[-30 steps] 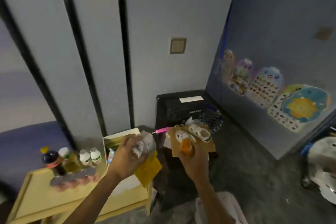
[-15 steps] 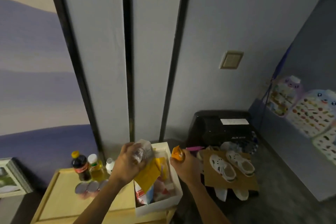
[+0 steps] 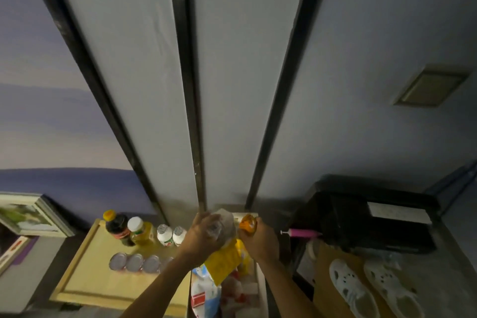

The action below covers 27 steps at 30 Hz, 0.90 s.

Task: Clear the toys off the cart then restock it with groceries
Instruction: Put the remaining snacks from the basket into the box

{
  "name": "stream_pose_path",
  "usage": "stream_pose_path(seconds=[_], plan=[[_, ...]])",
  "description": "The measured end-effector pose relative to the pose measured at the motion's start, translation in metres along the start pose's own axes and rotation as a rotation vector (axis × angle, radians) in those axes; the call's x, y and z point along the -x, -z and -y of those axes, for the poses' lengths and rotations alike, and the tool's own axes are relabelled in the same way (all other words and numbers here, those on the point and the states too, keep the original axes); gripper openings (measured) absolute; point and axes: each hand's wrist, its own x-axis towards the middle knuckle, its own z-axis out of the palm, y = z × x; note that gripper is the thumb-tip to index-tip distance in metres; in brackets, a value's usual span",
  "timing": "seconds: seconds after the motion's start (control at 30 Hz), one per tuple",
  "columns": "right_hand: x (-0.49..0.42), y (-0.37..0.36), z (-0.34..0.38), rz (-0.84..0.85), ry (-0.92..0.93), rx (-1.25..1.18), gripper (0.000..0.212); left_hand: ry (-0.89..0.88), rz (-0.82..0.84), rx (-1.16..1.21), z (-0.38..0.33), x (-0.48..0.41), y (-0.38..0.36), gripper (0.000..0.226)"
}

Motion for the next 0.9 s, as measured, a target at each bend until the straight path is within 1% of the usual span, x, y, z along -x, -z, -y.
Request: stream_pose_path(seconds=[0.07, 0.2, 0.27, 0.37, 0.43, 0.47, 0.5, 0.6, 0.7, 0.77, 0.9], plan=[[-0.018, -0.015, -0.006, 0.054, 0.024, 0.015, 0.05, 0.041, -0.001, 0.014, 0.016, -0.007, -0.013, 0.07], [-0.041, -0.037, -0.012, 0.14, 0.013, 0.05, 0.06, 0.156, -0.065, 0.05, 0.038, -0.016, -0.024, 0.074], [-0.045, -0.042, -0.015, 0.162, 0.017, 0.073, 0.064, 0.157, -0.086, 0.059, 0.042, -0.022, -0.029, 0.078], [-0.044, -0.042, -0.019, 0.216, -0.019, 0.066, 0.062, 0.12, -0.044, -0.005, 0.045, -0.027, -0.032, 0.078], [-0.04, -0.04, -0.021, 0.238, -0.021, 0.0, 0.055, 0.096, -0.024, -0.053, 0.047, -0.026, -0.032, 0.079], [-0.038, -0.039, -0.022, 0.233, -0.01, -0.031, 0.053, 0.095, -0.021, -0.077, 0.048, -0.026, -0.031, 0.081], [-0.036, -0.034, -0.019, 0.222, -0.012, -0.04, 0.056, 0.105, -0.023, -0.102, 0.046, -0.026, -0.028, 0.082], [-0.032, -0.026, -0.015, 0.172, 0.011, -0.026, 0.073, 0.117, -0.007, -0.133, 0.042, -0.028, -0.015, 0.089], [-0.021, -0.013, -0.005, 0.147, 0.002, -0.035, 0.073, 0.093, 0.047, -0.174, 0.031, -0.029, 0.003, 0.091], [-0.011, -0.003, 0.0, 0.091, -0.007, -0.033, 0.073, 0.05, 0.053, -0.222, 0.021, -0.029, 0.013, 0.09], [0.022, 0.021, 0.01, -0.062, -0.032, -0.005, 0.072, -0.099, 0.077, -0.267, 0.01, -0.029, 0.03, 0.089]])
